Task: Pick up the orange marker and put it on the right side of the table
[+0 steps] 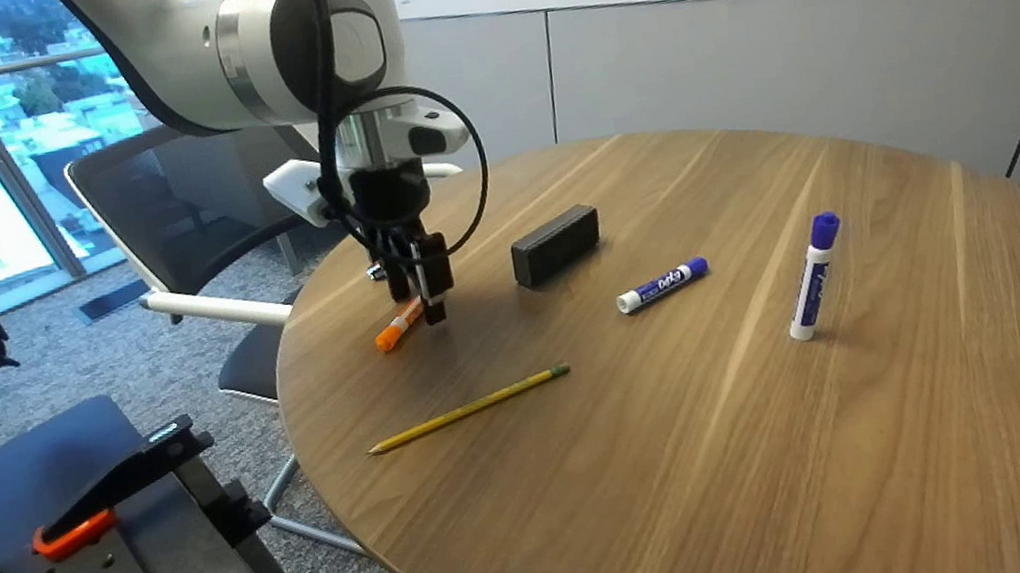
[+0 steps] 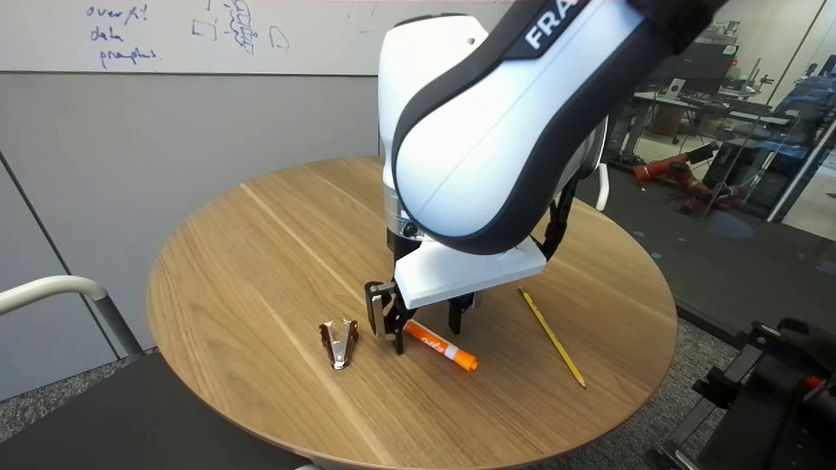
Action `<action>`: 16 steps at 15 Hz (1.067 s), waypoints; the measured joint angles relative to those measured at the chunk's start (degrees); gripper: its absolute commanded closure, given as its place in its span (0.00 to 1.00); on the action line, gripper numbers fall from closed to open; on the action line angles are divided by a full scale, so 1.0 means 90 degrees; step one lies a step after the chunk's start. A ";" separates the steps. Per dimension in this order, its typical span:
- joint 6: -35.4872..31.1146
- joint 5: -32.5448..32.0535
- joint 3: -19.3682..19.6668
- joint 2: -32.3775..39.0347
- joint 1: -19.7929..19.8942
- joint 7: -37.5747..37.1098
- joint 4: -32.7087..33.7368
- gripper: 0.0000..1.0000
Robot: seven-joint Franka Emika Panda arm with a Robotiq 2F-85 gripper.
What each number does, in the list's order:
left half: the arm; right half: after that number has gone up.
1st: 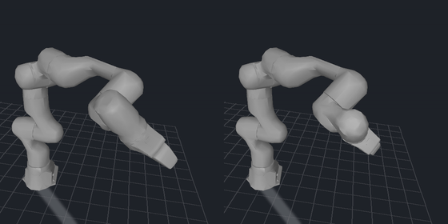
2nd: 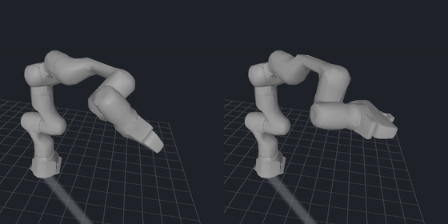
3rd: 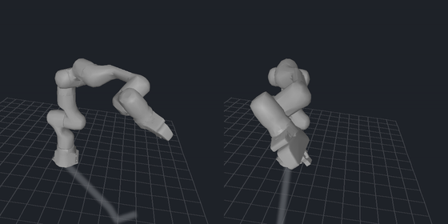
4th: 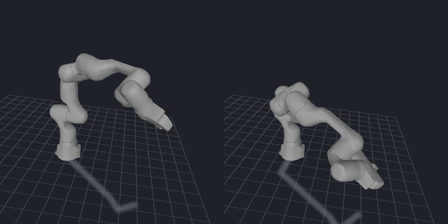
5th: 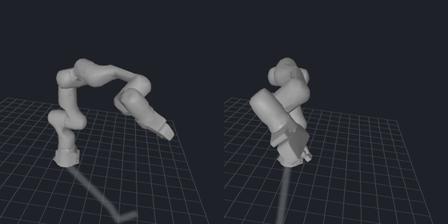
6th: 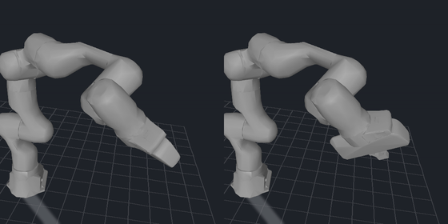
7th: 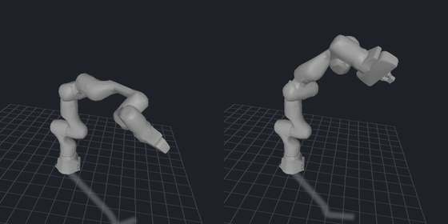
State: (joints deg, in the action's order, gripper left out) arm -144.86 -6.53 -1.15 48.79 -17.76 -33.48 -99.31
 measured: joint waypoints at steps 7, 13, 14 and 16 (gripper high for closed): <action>0.0283 0.0068 0.0021 0.0092 -0.0079 0.0000 0.0366 0.99; 0.0663 0.0249 0.0045 -0.0501 -0.0015 0.0022 0.0249 0.95; 0.0737 0.0290 0.0086 -0.0766 0.0053 0.0026 0.0124 0.95; 0.0881 0.0354 0.0233 -0.1288 0.0265 0.0024 -0.0157 0.95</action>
State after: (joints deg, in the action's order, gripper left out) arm -136.93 -3.34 0.95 37.20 -15.38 -33.26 -100.72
